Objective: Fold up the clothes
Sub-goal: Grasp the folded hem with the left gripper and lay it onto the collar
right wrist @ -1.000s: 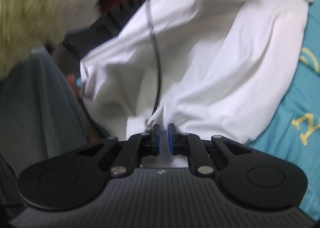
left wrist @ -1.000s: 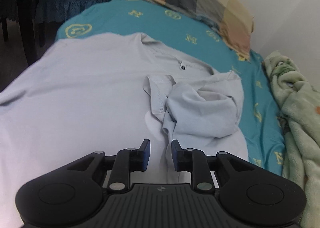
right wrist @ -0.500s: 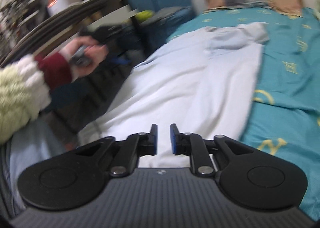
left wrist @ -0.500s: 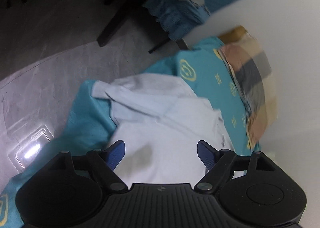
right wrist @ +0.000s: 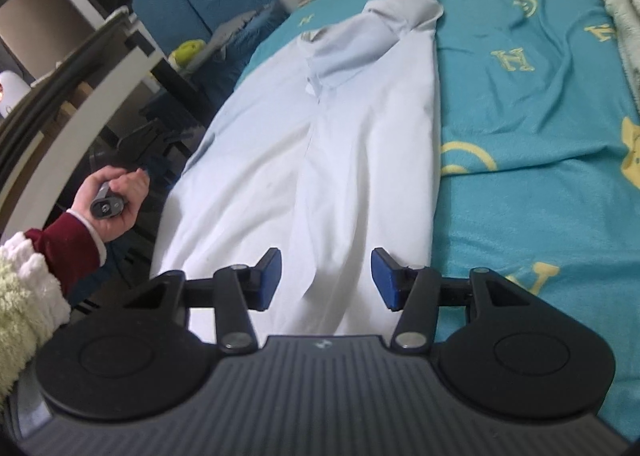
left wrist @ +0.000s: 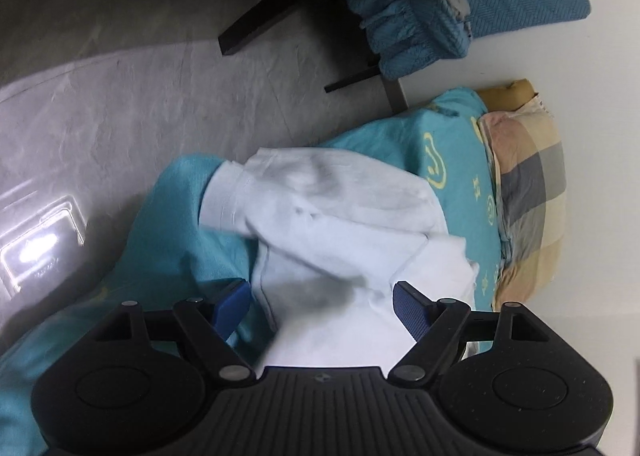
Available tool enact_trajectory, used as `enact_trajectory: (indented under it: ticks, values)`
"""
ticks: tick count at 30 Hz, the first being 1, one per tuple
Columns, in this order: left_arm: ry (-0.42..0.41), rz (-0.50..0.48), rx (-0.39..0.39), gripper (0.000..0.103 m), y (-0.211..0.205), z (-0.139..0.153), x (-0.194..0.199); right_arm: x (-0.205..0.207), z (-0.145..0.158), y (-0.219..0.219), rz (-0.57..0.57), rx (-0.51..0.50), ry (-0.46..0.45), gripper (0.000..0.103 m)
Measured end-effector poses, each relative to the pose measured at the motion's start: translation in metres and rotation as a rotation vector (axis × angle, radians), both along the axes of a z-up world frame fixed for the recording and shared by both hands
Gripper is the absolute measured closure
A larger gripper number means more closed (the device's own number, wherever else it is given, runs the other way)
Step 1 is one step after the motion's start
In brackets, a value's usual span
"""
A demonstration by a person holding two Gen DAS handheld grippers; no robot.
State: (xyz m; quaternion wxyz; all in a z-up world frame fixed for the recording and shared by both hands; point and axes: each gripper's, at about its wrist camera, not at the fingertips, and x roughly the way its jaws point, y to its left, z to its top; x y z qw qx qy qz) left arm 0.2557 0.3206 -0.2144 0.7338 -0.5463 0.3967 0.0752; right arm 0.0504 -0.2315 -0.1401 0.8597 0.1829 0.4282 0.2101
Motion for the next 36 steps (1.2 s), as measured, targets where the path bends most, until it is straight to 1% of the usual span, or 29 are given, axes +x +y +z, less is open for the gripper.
enact_trajectory:
  ticks: [2, 5, 7, 8, 9, 11, 13, 15, 19, 28, 29, 31, 32, 33, 35, 36]
  values:
    - [-0.008, 0.027, -0.005, 0.024, 0.006, -0.009, 0.003, 0.002, -0.003, 0.002, 0.011, -0.010, 0.009, 0.050]
    - [-0.020, 0.071, -0.024, 0.033, 0.017, -0.022, 0.009, 0.006, -0.008, 0.003, 0.013, -0.006, 0.027, 0.050]
    - [-0.031, 0.077, -0.019, 0.044, 0.020, -0.026, 0.013, 0.009, -0.010, 0.002, 0.006, -0.007, 0.032, 0.050]
    - [-0.036, 0.074, -0.013, 0.059, 0.021, -0.027, 0.015, 0.011, -0.011, 0.002, 0.003, -0.006, 0.035, 0.050]
    - [-0.046, 0.069, 0.005, 0.075, 0.021, -0.025, 0.016, 0.012, -0.011, 0.002, -0.001, -0.005, 0.038, 0.050]
    - [-0.074, 0.049, 0.078, 0.089, 0.016, -0.010, 0.018, 0.014, -0.010, 0.002, -0.005, -0.001, 0.035, 0.050]
    - [-0.103, 0.030, 0.150, 0.089, 0.012, 0.004, 0.019, 0.013, -0.007, 0.003, -0.004, -0.001, 0.024, 0.050]
    - [-0.150, -0.009, 0.253, 0.093, 0.004, 0.027, 0.021, 0.012, -0.005, 0.004, -0.002, 0.001, 0.017, 0.050]
    - [-0.266, -0.108, 0.499, 0.095, -0.030, 0.083, 0.019, 0.010, 0.000, 0.002, -0.009, 0.007, -0.005, 0.050]
    - [-0.538, -0.411, 0.867, 0.094, -0.192, 0.153, 0.008, 0.006, 0.008, -0.012, -0.075, 0.029, -0.037, 0.050]
    - [-0.560, -0.450, 0.892, 0.093, -0.210, 0.155, 0.007, 0.006, 0.008, -0.014, -0.084, 0.033, -0.037, 0.050]
    - [-0.577, -0.546, 0.892, 0.089, -0.247, 0.143, 0.005, 0.005, 0.008, -0.017, -0.101, 0.040, -0.038, 0.050]
    - [-0.581, -0.594, 0.887, 0.079, -0.264, 0.136, 0.004, 0.006, 0.008, -0.018, -0.106, 0.041, -0.040, 0.050]
    - [-0.577, -0.634, 0.875, 0.071, -0.276, 0.126, 0.004, 0.006, 0.008, -0.018, -0.106, 0.039, -0.043, 0.050]
    - [-0.551, -0.676, 0.854, 0.067, -0.293, 0.106, 0.005, 0.007, 0.007, -0.018, -0.107, 0.029, -0.046, 0.050]
    - [-0.522, -0.690, 0.849, 0.064, -0.298, 0.097, 0.006, 0.008, 0.006, -0.018, -0.108, 0.024, -0.046, 0.050]
